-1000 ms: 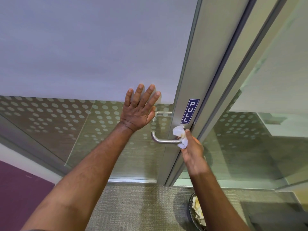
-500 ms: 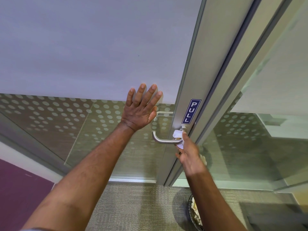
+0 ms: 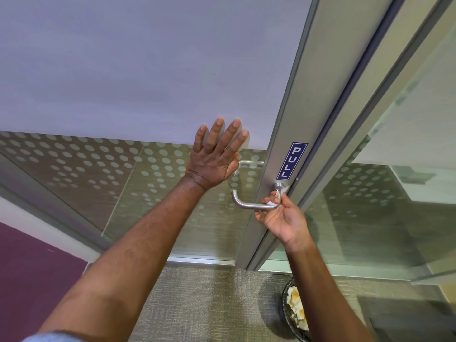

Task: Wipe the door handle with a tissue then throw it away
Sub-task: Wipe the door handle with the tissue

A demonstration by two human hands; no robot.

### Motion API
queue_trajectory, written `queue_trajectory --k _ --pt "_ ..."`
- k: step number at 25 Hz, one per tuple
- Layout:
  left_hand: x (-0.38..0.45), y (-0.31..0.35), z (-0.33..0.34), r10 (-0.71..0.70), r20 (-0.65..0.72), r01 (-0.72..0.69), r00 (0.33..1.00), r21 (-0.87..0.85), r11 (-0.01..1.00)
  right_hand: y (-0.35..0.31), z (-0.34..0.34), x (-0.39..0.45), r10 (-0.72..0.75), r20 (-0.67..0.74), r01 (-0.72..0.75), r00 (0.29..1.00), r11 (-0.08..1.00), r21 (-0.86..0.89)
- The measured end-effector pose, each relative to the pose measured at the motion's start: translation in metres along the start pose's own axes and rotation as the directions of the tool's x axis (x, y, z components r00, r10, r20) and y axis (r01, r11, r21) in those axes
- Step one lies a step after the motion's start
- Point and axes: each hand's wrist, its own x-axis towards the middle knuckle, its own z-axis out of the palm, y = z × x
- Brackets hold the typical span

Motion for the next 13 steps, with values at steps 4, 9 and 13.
queue_trajectory --k 4,9,13 --pt "0.0 0.0 -0.001 0.002 0.01 -0.002 1.0 0.01 1.0 -0.001 0.004 0.003 -0.045 -0.091 0.037 0.995 0.995 -0.088" --pt "0.0 -0.001 0.001 0.004 0.0 -0.004 1.0 0.005 1.0 -0.005 0.021 0.003 -0.195 -0.243 0.011 0.95 0.801 -0.599" --pt "0.0 -0.001 0.002 0.011 -0.009 -0.011 1.0 0.014 1.0 -0.012 0.022 0.008 -0.061 -0.213 -0.037 0.975 0.904 -0.427"
